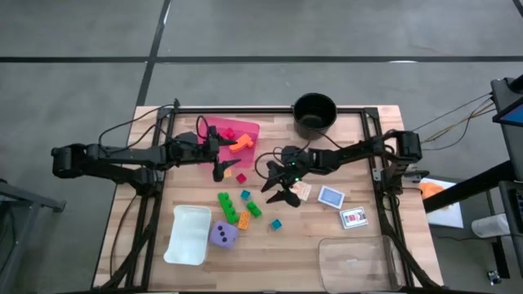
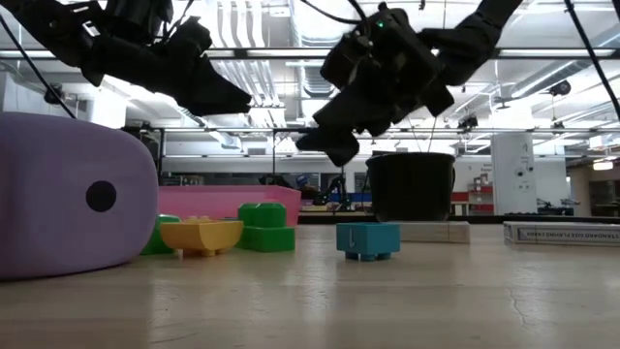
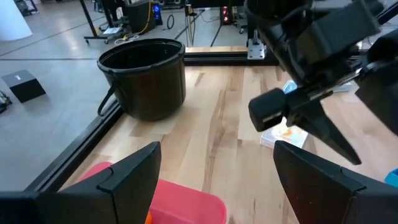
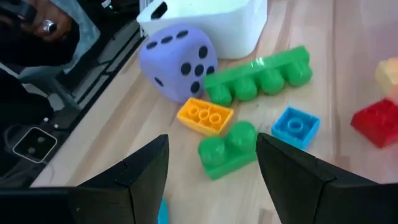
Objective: Pick & Place Toys
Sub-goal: Put the bottom blue game piece into the red bin
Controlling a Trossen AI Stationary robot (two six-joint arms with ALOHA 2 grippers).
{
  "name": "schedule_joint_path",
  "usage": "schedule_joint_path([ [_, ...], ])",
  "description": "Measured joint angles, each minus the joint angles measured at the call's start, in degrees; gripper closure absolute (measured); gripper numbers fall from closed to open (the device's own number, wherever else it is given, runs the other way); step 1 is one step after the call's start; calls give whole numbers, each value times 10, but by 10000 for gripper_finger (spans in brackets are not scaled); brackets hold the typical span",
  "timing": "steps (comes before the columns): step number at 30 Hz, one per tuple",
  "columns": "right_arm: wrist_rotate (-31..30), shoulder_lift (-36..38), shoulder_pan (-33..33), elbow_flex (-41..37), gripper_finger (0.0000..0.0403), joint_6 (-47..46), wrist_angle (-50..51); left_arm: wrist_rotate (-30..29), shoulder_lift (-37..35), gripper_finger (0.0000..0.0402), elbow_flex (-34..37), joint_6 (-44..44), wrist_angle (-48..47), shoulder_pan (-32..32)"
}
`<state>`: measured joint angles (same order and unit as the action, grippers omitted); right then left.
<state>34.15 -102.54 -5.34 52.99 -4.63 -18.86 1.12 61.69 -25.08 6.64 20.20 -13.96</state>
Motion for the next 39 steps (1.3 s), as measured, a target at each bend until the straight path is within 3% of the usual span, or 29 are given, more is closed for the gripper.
schedule_joint_path([
  [12, 6, 72, 11, 8, 160, 35, 37, -2, 0, 86, 0, 10, -10, 0],
  [19, 2, 106, 31, 7, 160, 166, 95, -24, 0, 86, 0, 10, -8, 0],
  [25, 0, 144, 32, 8, 160, 149, 89, -89, 0, 86, 0, 10, -8, 0],
  [39, -5, 184, 33, 8, 160, 134, 96, -91, 0, 86, 0, 4, -8, 0],
])
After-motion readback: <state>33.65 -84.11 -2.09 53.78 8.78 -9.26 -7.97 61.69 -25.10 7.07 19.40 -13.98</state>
